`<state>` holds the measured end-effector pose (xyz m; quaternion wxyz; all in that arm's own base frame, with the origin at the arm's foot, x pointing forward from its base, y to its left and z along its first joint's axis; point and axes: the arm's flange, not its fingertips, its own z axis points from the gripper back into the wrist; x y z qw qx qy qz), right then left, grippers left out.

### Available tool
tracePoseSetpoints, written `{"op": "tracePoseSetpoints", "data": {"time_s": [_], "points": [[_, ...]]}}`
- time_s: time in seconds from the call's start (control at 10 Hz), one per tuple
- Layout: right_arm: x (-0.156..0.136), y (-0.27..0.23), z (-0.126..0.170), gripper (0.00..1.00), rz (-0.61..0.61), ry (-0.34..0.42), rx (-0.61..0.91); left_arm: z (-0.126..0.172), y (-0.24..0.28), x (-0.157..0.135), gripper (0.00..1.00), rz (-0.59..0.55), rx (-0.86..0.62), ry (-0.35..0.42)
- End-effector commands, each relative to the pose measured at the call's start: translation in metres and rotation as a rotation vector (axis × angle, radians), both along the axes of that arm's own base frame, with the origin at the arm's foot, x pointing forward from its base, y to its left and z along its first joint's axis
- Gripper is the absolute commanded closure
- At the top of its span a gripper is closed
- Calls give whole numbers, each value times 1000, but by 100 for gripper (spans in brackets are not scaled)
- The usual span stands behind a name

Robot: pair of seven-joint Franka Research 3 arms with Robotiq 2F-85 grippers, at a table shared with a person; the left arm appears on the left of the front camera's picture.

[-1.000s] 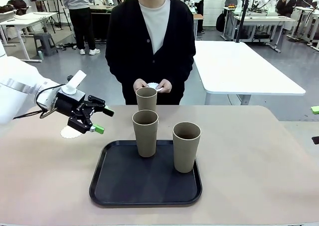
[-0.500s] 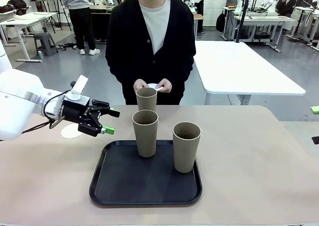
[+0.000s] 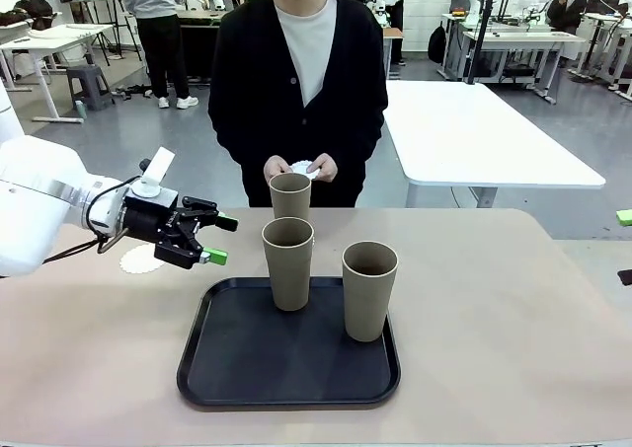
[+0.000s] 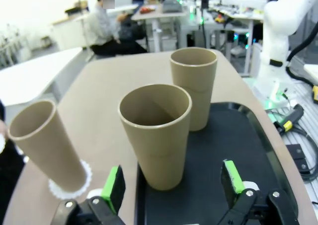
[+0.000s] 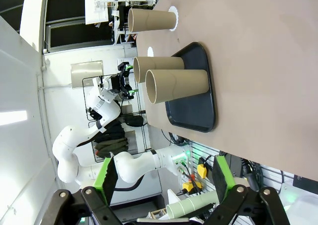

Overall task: Place coasters on the table and set cups on them.
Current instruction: Take one Reusable plastic cup from the Flat Tray and place it on a coaster set by the human.

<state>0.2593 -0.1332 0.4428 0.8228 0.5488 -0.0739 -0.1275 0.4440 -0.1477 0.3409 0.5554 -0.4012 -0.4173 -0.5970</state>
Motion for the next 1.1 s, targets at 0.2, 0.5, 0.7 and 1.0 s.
{"op": "tracePoseSetpoints", "data": {"time_s": [0.2, 0.5, 0.7, 1.0], "points": [[1, 1, 1, 0, 4, -15, 17, -25, -1, 31, 0, 4, -99, 149], [1, 1, 1, 0, 4, -15, 17, -60, -12, 42, 0, -6, -125, 88], [1, 1, 1, 0, 4, -15, 17, -77, -18, 45, 0, -43, -149, 66], [1, 1, 1, 0, 4, -15, 17, -94, -29, 45, 0, -81, -168, 65]]}}
